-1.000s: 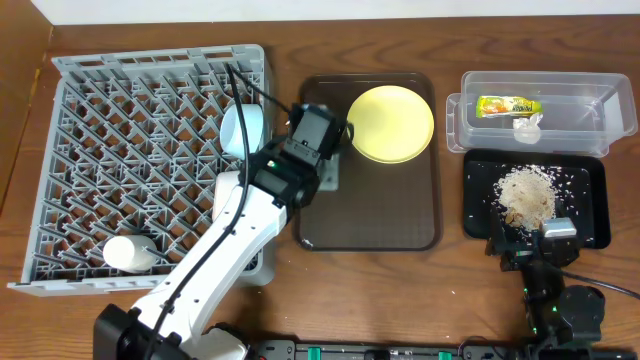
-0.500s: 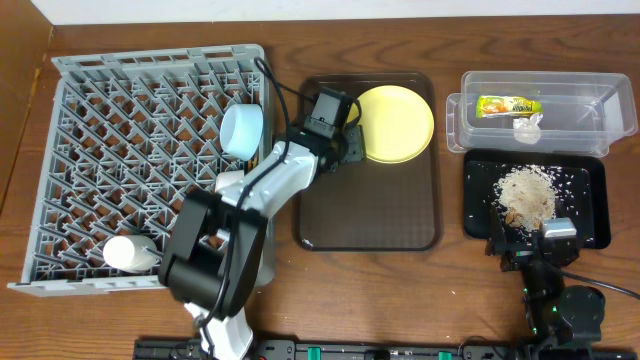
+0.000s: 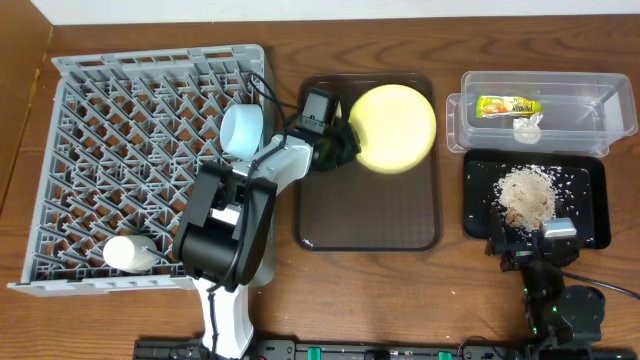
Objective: Sort waste into correct bins and load items into the dishwasher
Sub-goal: 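Grasp the edge of the yellow plate with the left gripper, then lift the yellow plate and stand it upright in the rack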
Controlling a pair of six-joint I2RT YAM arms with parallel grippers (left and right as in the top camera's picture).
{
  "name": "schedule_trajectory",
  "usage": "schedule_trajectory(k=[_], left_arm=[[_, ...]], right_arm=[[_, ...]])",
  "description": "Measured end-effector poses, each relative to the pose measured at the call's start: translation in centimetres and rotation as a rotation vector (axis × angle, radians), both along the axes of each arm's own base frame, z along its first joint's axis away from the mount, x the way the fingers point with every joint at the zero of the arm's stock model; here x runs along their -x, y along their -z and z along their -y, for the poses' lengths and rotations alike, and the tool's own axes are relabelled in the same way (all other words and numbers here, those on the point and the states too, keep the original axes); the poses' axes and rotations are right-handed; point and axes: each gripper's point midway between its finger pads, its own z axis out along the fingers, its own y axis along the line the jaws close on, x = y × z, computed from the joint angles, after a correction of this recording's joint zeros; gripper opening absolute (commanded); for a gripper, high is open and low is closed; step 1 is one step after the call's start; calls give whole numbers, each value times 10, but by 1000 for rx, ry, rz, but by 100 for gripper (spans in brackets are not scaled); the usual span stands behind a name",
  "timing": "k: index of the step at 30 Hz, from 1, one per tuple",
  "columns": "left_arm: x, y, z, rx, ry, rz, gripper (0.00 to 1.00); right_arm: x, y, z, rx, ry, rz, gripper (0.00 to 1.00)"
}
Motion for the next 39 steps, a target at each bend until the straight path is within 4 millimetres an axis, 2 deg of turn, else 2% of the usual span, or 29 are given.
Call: schedule_trajectory(k=[5,7,9,11,14,15,20,27,30,31,33,34,36,39], left_arm=[[13,2,-9,-35,-10,-84,9],[17,2,-15,-44,-22,-106,29],[13,-1,-18,-38,-33,-97,39],[9,-4,-19,-34,-39,-81,44],[3,-7,-18,-33,-37,-52,43],[2,-7,-17,-36,-33,-43,33],[-2,-2,-18,-78,-14,-7,8],[10,1,-12,-124,91,3,7],[21,-2,-18,-147,104,-29,7],[31,-5,-27,-174,105,-50,8],[38,-19,-40,-207,103,-45,7],[41,-34,-48,-223,96,-27,7],[41,-74,-63,-242,74,51,7],[42,-151,-92,-251,5,219,8]], right_arm=[[0,0,0,0,0,0,99],[0,0,0,0,0,0,99],[0,0,0,0,0,-1,99],[0,0,0,0,0,0,99],[0,0,0,0,0,0,99],[0,0,0,0,0,0,99],[0,0,0,0,0,0,99],[0,0,0,0,0,0,99],[0,0,0,0,0,0,99],[0,0,0,0,0,0,99],[0,0,0,0,0,0,99],[0,0,0,0,0,0,99],[0,0,0,0,0,-1,99],[0,0,0,0,0,0,99]])
